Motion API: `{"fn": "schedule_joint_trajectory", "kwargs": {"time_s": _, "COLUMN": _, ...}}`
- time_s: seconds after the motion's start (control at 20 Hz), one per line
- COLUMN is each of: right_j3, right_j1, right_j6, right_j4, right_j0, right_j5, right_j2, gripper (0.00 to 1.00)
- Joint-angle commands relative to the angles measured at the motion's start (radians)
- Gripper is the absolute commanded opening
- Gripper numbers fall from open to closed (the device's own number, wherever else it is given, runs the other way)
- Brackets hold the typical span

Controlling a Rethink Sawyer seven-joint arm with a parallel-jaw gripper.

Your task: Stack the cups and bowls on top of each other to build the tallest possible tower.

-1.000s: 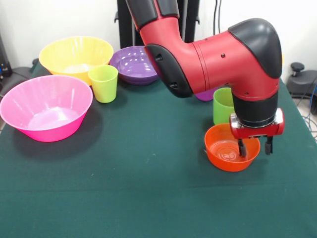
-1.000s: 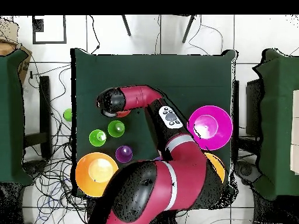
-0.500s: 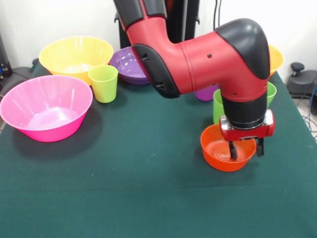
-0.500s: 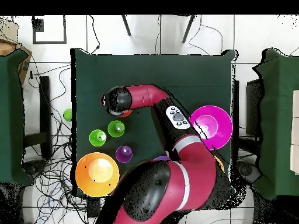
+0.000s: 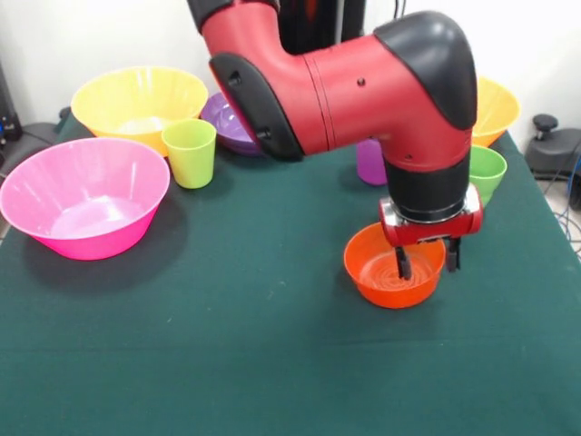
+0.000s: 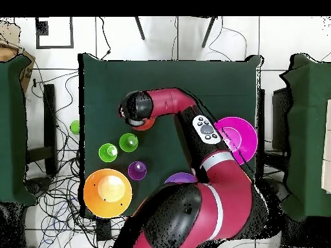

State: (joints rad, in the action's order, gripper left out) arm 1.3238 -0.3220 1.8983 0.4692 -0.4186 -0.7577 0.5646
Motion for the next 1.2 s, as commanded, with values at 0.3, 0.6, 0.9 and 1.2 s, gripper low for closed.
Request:
{"fn": "schedule_joint_trajectory", "kwargs": {"time_s": 0.3, "right_j3": 0.004, "right_j1": -0.066, "right_j6": -0.294, "right_j4": 0.098, "right_j0": 0.008, "right_j5": -0.13, "right_j2": 0.009, "gripper": 1.0}}
{"fn": "schedule_joint_trajectory", "kwargs": {"time_s": 0.6, "right_j3": -0.011, "right_j1": -0.045, "right_j6": -0.308, "right_j4": 0.106, "right_j0": 0.001, "right_j5": -0.126, "right_j2": 0.016, "gripper": 1.0}}
{"fn": "schedule_joint_trajectory", "kwargs": {"time_s": 0.9, "right_j3": -0.015, "right_j1": -0.038, "right_j6": -0.264, "right_j4": 0.122, "right_j0": 0.025, "right_j5": -0.104, "right_j2": 0.008, "gripper": 1.0}}
{"fn": "schedule_joint_trajectory", "kwargs": {"time_s": 1.2, "right_j3": 0.033, "right_j1": -0.062, "right_j6": -0.158, "right_j4": 0.161, "right_j0": 0.065, "right_j5": -0.045, "right_j2": -0.025, "gripper": 1.0}}
